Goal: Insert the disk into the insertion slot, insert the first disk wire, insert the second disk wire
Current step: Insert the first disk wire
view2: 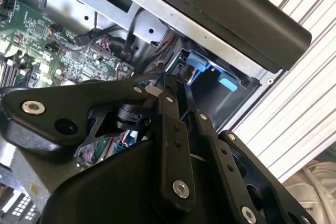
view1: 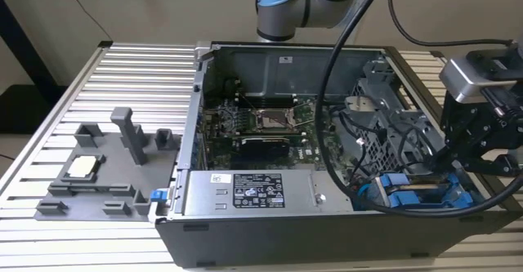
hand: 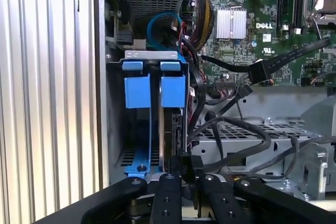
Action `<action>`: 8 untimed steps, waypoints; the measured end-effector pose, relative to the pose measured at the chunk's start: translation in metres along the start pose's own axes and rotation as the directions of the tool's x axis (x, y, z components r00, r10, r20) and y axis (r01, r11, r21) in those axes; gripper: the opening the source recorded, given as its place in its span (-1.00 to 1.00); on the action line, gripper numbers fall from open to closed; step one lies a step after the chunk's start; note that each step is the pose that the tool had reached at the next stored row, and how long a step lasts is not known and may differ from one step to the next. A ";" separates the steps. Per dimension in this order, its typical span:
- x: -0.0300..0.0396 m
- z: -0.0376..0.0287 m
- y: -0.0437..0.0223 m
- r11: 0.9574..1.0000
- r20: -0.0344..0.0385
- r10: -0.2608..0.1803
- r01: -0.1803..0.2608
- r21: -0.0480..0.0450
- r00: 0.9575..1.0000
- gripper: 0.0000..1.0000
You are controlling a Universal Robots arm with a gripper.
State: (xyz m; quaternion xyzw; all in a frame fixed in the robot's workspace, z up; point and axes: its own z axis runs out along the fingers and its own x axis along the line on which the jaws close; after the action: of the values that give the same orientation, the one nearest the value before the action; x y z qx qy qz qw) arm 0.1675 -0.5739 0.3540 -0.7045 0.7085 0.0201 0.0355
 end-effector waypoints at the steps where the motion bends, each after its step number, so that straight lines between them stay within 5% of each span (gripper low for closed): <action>1: 0.0001 0.0010 0.0000 1.000 0.000 0.002 -0.002 0.000 1.000 -0.62; 8: 0.0005 0.0066 0.0001 1.000 0.000 0.004 -0.004 0.000 1.000 -0.62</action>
State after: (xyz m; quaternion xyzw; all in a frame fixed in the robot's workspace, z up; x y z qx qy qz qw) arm 0.1675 -0.5739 0.3473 -0.7031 0.7099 0.0200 0.0355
